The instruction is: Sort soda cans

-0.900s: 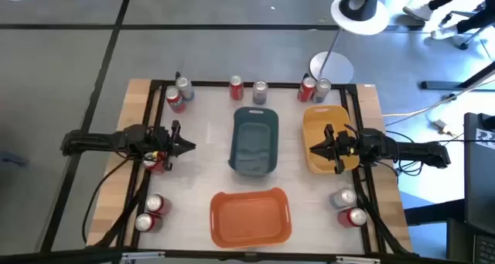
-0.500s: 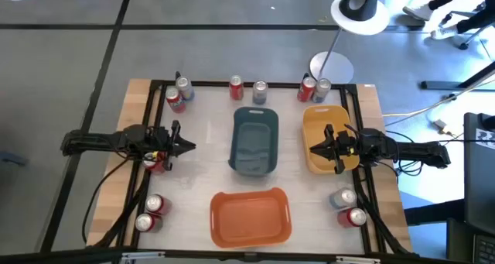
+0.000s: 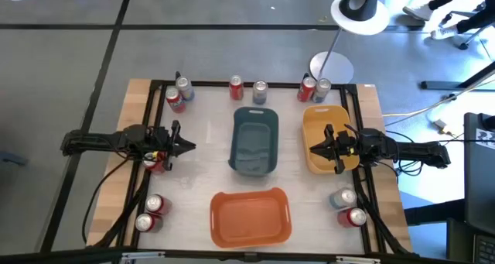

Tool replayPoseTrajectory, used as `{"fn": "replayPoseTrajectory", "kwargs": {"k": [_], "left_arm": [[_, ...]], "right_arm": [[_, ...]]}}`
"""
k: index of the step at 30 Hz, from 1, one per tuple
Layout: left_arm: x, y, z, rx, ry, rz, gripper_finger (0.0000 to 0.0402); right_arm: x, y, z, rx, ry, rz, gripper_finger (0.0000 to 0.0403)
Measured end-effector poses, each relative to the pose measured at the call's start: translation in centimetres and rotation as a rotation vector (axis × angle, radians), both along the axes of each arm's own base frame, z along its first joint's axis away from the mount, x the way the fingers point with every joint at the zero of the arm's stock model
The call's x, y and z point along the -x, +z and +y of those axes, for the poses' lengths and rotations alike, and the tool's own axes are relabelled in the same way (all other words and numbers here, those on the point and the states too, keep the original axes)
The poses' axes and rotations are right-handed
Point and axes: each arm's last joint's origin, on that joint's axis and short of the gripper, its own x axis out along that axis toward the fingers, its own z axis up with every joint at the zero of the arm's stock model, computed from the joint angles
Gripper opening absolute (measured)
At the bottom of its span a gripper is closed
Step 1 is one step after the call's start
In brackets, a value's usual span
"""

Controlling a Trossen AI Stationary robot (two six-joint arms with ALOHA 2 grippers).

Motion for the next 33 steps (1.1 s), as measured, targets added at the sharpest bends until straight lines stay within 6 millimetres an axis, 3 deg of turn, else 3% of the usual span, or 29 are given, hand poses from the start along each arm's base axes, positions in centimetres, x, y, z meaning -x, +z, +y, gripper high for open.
{"fn": "replayPoseTrajectory", "kwargs": {"k": [10,15,19,23,25,28,33], "left_arm": [[0.0,0.0,0.0,-0.002,0.007,-0.005,0.0029],[0.0,0.3,0.2,-0.086,0.044,-0.033,0.0029],[0.0,0.4,0.2,-0.071,0.043,-0.045,0.0029],[0.1,1.1,0.4,0.092,0.106,-0.124,0.0029],[0.2,1.3,0.6,0.156,0.189,-0.148,0.0029],[0.3,1.5,1.0,0.16,0.314,-0.176,0.0029],[0.4,1.5,1.2,0.143,0.41,-0.18,0.0029]], "right_arm": [[0.0,0.0,0.0,0.0,0.0,-0.002,0.004],[0.0,0.2,0.0,-0.004,0.0,-0.019,0.004],[0.0,0.6,0.0,-0.134,-0.006,-0.047,0.004],[0.1,1.5,-0.6,-0.421,-0.168,-0.146,0.004],[0.3,2.2,-1.0,-0.456,-0.3,-0.244,0.004],[0.8,3.2,-1.7,-0.354,-0.535,-0.374,0.004],[1.3,4.6,-2.2,-0.146,-0.786,-0.389,0.004]]}}
